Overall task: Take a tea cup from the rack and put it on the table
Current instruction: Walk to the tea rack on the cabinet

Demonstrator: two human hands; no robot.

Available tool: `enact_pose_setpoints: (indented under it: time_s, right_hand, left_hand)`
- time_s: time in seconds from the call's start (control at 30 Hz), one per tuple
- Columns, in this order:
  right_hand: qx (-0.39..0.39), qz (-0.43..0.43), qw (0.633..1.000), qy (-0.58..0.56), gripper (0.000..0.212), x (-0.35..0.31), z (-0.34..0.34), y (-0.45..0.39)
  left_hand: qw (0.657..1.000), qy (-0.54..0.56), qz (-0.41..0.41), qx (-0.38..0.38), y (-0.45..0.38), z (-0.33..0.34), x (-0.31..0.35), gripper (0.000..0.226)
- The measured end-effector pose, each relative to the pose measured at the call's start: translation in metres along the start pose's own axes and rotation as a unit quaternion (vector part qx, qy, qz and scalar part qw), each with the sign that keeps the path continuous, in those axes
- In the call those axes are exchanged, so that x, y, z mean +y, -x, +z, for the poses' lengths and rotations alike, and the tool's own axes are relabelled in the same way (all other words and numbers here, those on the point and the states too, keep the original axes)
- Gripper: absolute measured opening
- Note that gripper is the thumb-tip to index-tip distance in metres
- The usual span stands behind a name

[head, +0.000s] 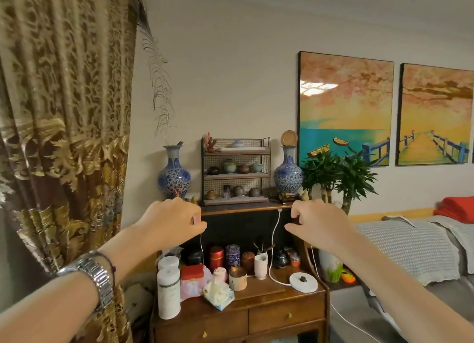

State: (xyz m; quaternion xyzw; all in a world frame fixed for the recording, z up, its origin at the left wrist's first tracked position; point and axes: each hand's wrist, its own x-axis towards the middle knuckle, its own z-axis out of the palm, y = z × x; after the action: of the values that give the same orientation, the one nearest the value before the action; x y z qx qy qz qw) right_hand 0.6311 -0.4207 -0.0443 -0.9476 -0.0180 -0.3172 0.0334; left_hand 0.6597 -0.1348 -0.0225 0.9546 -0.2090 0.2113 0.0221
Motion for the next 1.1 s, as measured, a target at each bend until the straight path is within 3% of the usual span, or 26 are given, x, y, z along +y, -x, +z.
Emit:
enact_pose_setpoints:
  time_s: [0.37, 0.7, 0.87, 1.1]
  right_hand:
    - [-0.038, -0.001, 0.999, -0.006, 0.029, 0.040, 0.112, -0.112]
    - [0.039, -0.042, 0.998, -0.013, 0.026, 0.057, 0.207, -0.268]
    - [-0.017, -0.039, 0.999, -0.020, 0.029, 0.071, 0.257, -0.313]
    - [-0.033, -0.052, 0.997, -0.035, 0.031, 0.087, 0.333, -0.393]
  left_hand:
    - [1.000, -0.010, 0.017, 0.001, -0.142, 0.100, -0.031, 0.029]
    - [0.999, 0.008, -0.007, 0.035, -0.306, 0.150, -0.103, 0.027]
    - [1.000, 0.000, 0.011, -0.027, -0.356, 0.194, -0.111, 0.023]
    - [0.999, -0.006, -0.009, -0.037, -0.428, 0.239, -0.129, 0.028]
